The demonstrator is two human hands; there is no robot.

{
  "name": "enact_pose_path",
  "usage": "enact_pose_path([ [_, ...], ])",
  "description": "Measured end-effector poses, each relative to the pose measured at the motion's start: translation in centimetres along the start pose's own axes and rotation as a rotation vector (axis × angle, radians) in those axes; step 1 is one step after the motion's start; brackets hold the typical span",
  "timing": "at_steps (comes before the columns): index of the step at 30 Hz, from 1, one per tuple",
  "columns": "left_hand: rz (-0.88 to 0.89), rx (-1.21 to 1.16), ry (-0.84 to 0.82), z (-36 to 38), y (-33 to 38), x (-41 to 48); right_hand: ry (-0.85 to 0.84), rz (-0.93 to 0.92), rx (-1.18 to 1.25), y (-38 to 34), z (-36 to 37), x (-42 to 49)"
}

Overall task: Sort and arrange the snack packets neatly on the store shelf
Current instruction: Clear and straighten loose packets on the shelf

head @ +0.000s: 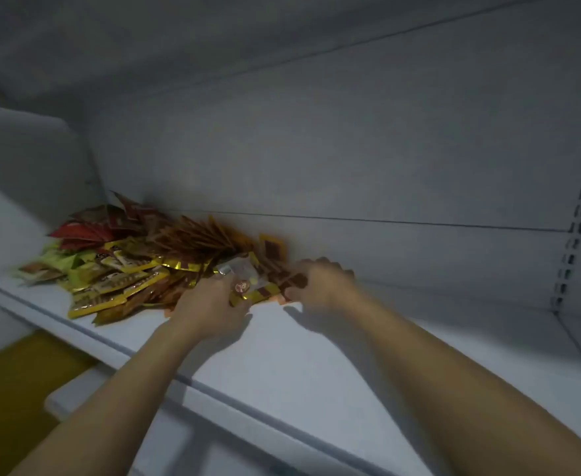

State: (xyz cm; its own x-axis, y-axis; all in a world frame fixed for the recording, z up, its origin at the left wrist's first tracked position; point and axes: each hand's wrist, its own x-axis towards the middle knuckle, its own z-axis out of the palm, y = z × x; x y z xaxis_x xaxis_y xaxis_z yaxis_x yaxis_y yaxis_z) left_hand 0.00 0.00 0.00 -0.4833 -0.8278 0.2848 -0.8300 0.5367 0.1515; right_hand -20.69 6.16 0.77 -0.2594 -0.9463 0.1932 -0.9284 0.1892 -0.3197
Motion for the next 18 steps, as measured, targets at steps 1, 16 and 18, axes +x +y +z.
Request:
enact_pose_path([
  [1, -0.006, 0.027, -0.003, 0.2, 0.2, 0.8, -0.030, 0.007, -0.010, 0.2, 0.5, 0.2],
  [16, 0.157, 0.324, -0.187, 5.7, 4.3, 13.1, 0.043, 0.150, -0.121, 2.4, 6.4, 4.0],
  [18, 0.204, 0.314, -0.133, 6.5, 4.7, 13.3, 0.067, 0.179, -0.093, 2.7, 6.1, 4.3],
])
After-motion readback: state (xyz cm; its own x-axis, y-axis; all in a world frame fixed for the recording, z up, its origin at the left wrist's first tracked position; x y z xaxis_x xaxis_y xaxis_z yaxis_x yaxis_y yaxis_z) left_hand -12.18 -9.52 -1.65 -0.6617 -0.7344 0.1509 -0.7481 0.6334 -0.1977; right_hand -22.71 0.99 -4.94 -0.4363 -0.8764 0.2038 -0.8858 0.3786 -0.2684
